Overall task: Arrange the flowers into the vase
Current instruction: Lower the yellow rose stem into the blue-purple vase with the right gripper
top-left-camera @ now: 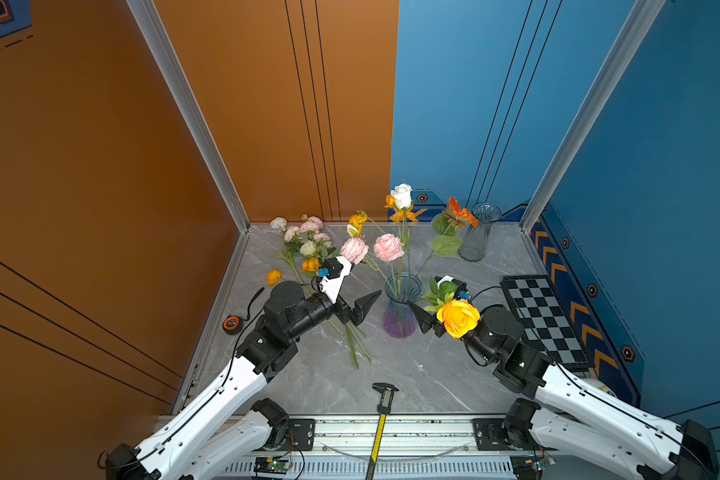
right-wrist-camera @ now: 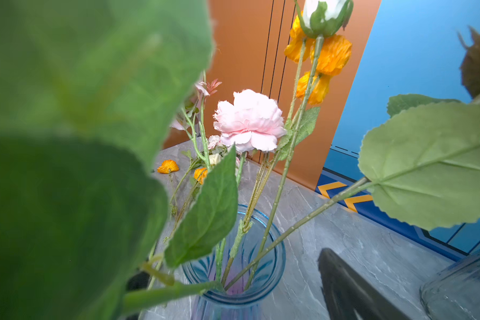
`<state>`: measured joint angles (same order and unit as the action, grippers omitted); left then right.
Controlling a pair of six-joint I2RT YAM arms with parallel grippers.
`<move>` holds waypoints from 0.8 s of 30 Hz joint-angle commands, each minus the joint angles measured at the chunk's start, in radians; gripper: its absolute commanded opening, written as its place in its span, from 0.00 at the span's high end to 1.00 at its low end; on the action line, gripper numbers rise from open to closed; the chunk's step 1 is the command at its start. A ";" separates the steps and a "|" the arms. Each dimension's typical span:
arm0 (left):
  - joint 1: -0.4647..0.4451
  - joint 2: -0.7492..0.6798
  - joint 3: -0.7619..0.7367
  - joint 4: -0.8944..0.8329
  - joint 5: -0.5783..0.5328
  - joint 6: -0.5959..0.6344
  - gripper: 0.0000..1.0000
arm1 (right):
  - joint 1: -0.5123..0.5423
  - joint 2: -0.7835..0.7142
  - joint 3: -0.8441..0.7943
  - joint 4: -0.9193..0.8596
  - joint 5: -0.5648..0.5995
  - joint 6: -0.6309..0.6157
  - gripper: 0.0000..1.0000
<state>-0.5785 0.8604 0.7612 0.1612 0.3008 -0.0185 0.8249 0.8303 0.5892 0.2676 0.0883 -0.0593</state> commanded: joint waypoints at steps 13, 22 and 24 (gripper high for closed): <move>0.033 0.022 0.010 0.006 0.061 0.022 0.02 | 0.039 -0.072 0.074 -0.286 -0.002 0.072 0.00; 0.072 0.053 0.074 -0.233 0.196 0.077 0.02 | 0.054 -0.186 0.027 -0.443 0.059 0.116 0.00; 0.073 0.031 0.064 -0.281 0.212 0.097 0.02 | 0.055 -0.215 0.016 -0.477 0.062 0.139 0.00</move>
<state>-0.5114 0.9211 0.8051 -0.0067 0.4389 0.0341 0.8726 0.6464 0.6300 -0.1158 0.1123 0.0319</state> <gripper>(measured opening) 0.979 0.999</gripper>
